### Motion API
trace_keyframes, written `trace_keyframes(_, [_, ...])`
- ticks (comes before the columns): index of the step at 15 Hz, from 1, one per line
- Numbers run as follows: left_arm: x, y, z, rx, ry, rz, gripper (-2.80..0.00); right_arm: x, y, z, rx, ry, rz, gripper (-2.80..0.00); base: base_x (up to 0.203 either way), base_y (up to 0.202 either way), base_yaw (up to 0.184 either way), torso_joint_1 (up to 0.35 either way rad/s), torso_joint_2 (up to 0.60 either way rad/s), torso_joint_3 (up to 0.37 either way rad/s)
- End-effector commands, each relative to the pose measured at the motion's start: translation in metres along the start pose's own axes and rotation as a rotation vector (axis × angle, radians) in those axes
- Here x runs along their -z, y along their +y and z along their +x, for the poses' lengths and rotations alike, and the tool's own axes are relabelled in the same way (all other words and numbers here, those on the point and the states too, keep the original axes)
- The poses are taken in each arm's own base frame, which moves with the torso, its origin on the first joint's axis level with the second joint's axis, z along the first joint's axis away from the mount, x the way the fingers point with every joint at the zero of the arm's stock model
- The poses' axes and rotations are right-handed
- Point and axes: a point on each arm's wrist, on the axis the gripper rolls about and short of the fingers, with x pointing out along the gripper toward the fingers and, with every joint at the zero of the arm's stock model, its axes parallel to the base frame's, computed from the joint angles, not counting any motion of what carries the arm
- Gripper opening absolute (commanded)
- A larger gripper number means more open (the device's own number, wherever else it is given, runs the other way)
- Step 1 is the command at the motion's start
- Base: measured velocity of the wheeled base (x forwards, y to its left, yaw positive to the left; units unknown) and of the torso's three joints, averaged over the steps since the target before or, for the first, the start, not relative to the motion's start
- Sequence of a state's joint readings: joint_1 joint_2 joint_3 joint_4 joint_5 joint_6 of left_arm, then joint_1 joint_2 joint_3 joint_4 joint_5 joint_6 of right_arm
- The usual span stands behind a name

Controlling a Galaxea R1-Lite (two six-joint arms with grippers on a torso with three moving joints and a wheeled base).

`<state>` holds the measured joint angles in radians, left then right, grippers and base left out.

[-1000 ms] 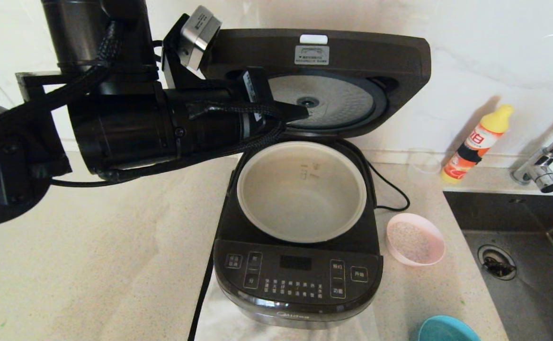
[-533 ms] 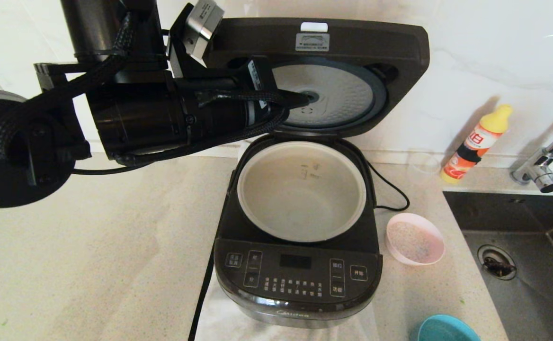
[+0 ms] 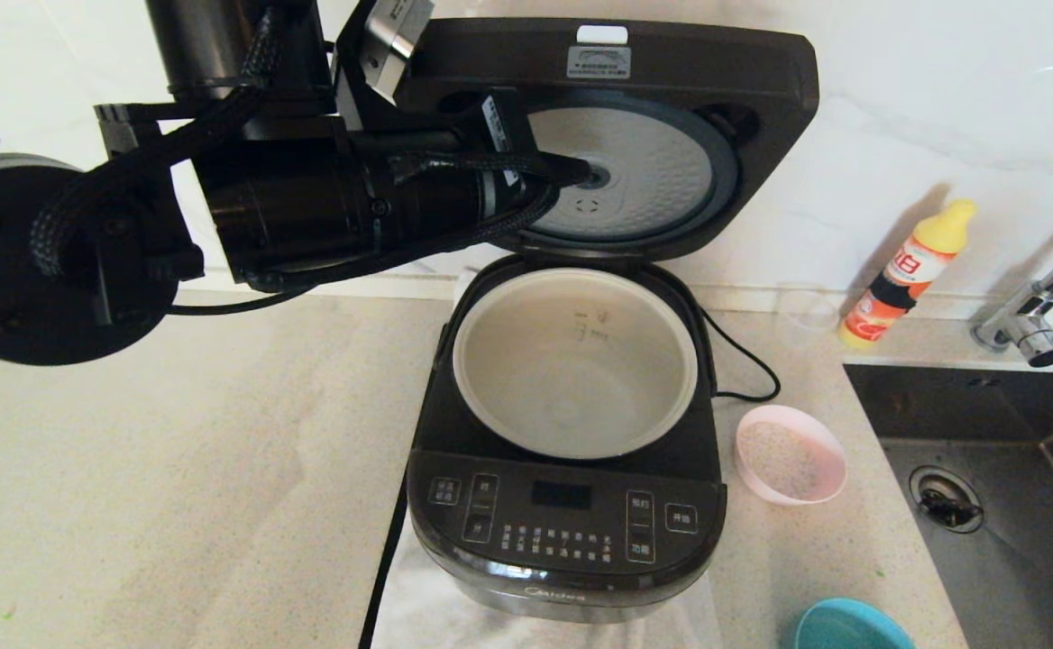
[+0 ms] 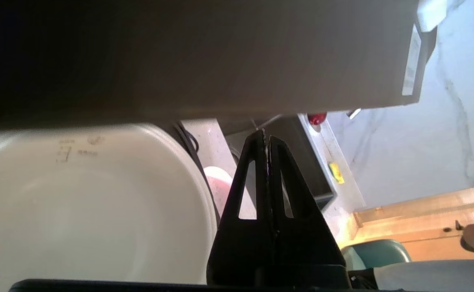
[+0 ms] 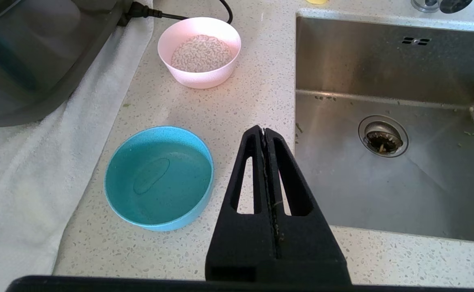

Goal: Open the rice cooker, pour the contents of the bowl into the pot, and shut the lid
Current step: Open the rice cooker

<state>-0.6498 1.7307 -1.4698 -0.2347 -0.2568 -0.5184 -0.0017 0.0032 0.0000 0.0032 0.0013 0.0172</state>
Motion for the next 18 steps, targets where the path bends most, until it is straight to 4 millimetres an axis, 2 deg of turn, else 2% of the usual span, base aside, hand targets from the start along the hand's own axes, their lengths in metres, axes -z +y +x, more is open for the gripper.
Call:
trace_keyframes(1, [0.001, 0.004, 0.008, -0.004, 0.006, 0.005, -2.80, 0.000, 0.000, 0.000, 0.001, 0.001, 0.001, -2.80, 0.000, 0.000, 0.000, 0.000, 0.00, 0.000])
trace_keyframes(6, [0.002, 0.013, 0.015, -0.022, 0.008, 0.009, -2.80, 0.000, 0.000, 0.000, 0.001, 0.001, 0.000, -2.80, 0.000, 0.000, 0.000, 0.000, 0.00, 0.000])
trace_keyframes(11, [0.000, 0.007, 0.001, -0.017, 0.003, 0.009, -2.80, 0.000, 0.000, 0.000, 0.000, 0.001, 0.001, -2.80, 0.000, 0.000, 0.000, 0.000, 0.00, 0.000])
trace_keyframes(14, [0.006, -0.001, -0.030, -0.025, 0.017, 0.008, -2.80, 0.000, 0.000, 0.000, 0.000, 0.000, 0.000, -2.80, 0.000, 0.000, 0.000, 0.000, 0.00, 0.000])
trace_keyframes(18, [0.009, -0.017, -0.097, -0.122, -0.027, 0.085, -2.80, 0.000, 0.000, 0.000, 0.000, 0.000, 0.001, -2.80, 0.000, 0.000, 0.000, 0.000, 0.00, 0.000])
